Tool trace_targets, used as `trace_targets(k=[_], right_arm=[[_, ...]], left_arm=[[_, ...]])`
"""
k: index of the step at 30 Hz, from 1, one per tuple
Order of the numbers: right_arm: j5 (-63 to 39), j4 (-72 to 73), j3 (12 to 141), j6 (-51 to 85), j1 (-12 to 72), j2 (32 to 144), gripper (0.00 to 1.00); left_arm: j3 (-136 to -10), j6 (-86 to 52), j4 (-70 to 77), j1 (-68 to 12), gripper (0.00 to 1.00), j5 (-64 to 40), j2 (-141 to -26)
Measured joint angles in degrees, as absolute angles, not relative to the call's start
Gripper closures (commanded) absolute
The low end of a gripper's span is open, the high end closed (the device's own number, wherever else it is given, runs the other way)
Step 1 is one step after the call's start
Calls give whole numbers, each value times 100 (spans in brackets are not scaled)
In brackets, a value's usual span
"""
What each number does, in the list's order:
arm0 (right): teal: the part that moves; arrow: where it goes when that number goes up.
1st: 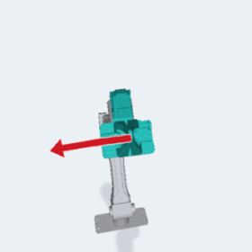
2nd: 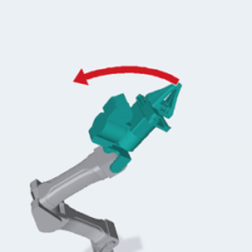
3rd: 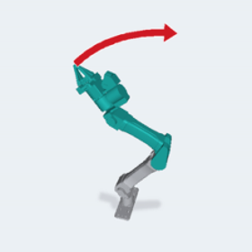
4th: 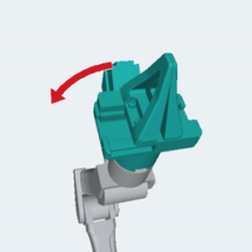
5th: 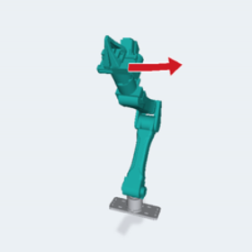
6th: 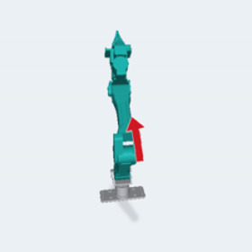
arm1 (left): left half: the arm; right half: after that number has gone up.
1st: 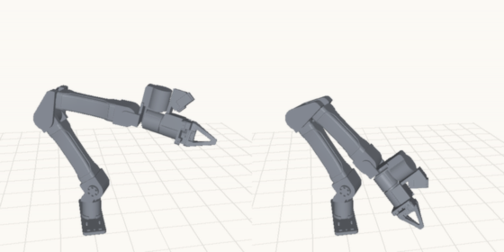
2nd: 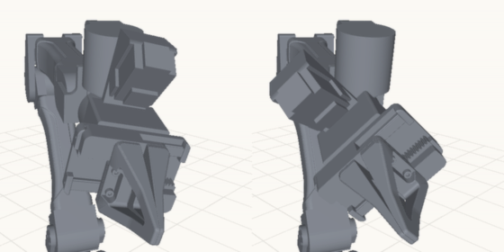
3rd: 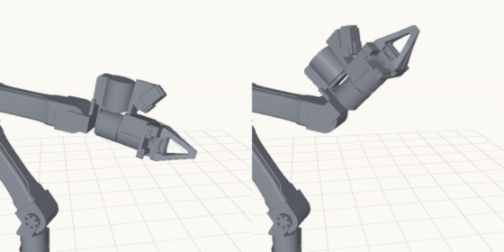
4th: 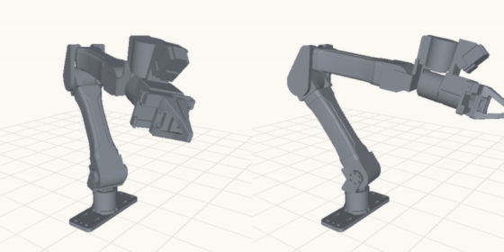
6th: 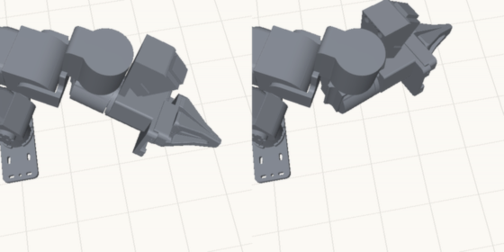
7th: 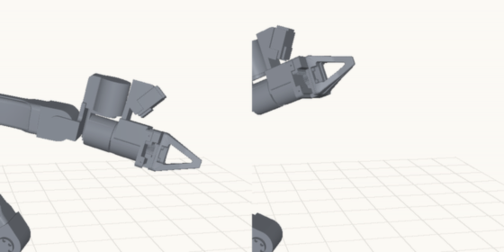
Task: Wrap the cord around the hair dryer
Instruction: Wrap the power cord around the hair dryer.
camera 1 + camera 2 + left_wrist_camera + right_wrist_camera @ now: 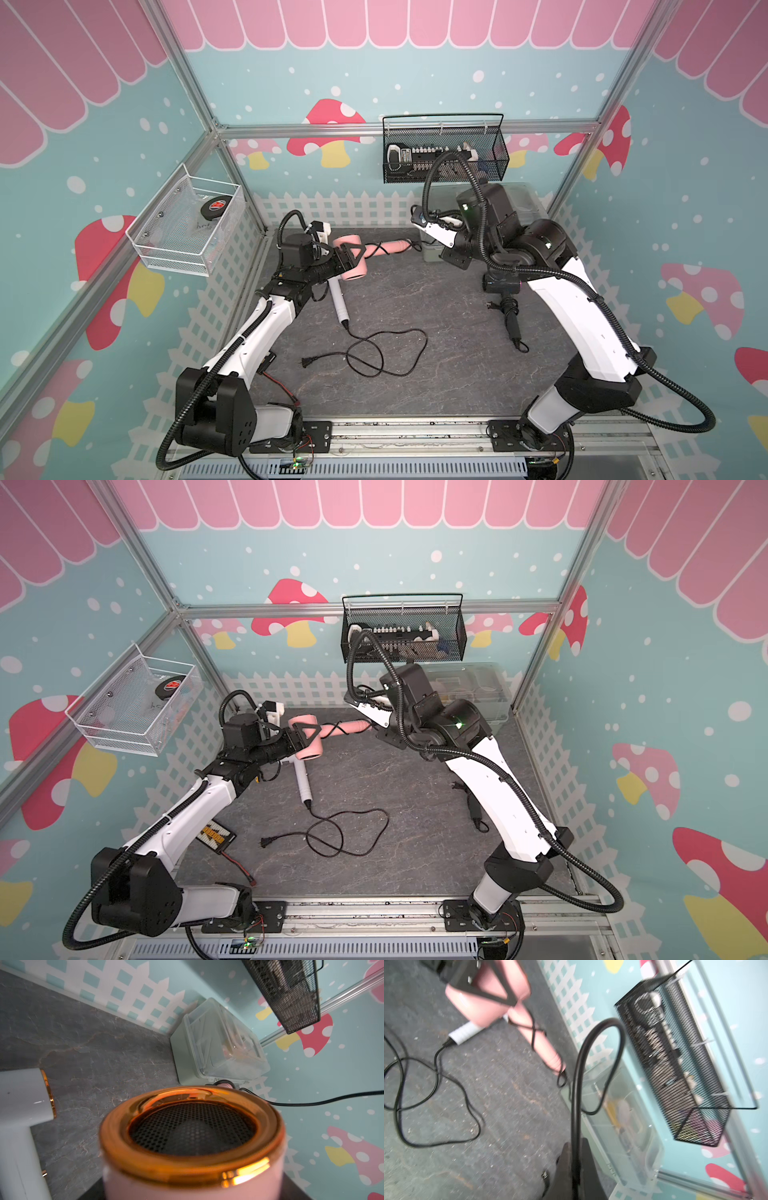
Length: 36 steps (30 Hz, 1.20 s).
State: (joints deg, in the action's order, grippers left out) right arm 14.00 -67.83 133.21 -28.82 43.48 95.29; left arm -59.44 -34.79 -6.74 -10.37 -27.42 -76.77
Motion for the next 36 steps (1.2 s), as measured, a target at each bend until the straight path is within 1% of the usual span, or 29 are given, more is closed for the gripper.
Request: trace_targets(k=[4, 12, 16, 20, 24, 28, 30, 36], right_arm=[[1129, -6901, 14070, -3280, 4351, 9911, 100], [611, -6853, 14449, -3944, 4202, 10551, 100], [285, -6696, 14903, -4045, 3760, 11017, 100], [-89, -6521, 14988, -4014, 3236, 11384, 100], [-423, -6431, 14969, -3887, 2790, 11799, 100], [-760, -6296, 14636, -3732, 2534, 12027, 100], [-947, -6180, 14239, -3636, 2421, 12038, 100], [-1461, -5413, 12379, -3308, 2156, 11780, 100]], left_arm=[[-5944, -3334, -843, -1306, 100, -2613, -7828], [-6049, -2832, -1188, -2110, 100, -2803, -8436], [-6080, -2506, -1267, -2574, 100, -3168, -8479], [-6080, -2248, -1142, -3046, 100, -3741, -8462], [-5898, -2287, -596, -3192, 100, -4410, -8254], [-5579, -2626, 257, -3179, 100, -4945, -7881], [-5516, -2829, 692, -3179, 100, -5162, -7736], [-5315, -3592, 1957, -3020, 100, -5531, -7378]])
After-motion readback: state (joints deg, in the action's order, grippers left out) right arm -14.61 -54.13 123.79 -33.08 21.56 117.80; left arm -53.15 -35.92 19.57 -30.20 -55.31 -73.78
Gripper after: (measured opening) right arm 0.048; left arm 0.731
